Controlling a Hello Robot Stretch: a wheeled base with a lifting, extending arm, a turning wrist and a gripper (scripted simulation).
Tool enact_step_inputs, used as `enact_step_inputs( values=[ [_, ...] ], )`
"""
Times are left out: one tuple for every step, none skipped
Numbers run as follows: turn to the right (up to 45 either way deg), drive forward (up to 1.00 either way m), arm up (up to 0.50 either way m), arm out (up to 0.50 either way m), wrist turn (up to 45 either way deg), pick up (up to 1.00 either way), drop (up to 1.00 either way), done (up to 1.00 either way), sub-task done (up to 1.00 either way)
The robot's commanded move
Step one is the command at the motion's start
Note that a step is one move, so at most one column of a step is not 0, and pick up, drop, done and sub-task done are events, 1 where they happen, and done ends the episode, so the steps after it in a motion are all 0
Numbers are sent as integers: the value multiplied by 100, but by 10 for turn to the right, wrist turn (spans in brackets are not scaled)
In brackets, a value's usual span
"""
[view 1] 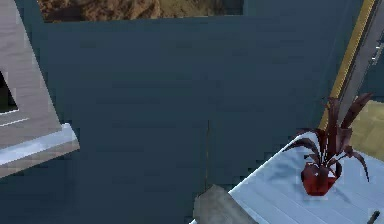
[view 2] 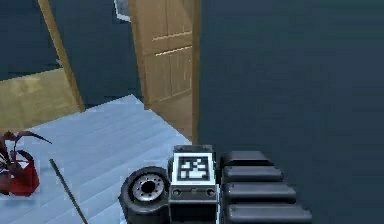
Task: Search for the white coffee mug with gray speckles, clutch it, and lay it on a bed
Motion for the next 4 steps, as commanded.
enact_step_inputs(
  values=[
    [0,30,0,0,0,0,0,0,0],
    [-30,0,0,0,0,0,0,0,0],
    [330,0,0,0,0,0,0,0,0],
    [0,10,0,0,0,0,0,0,0]
  ],
)
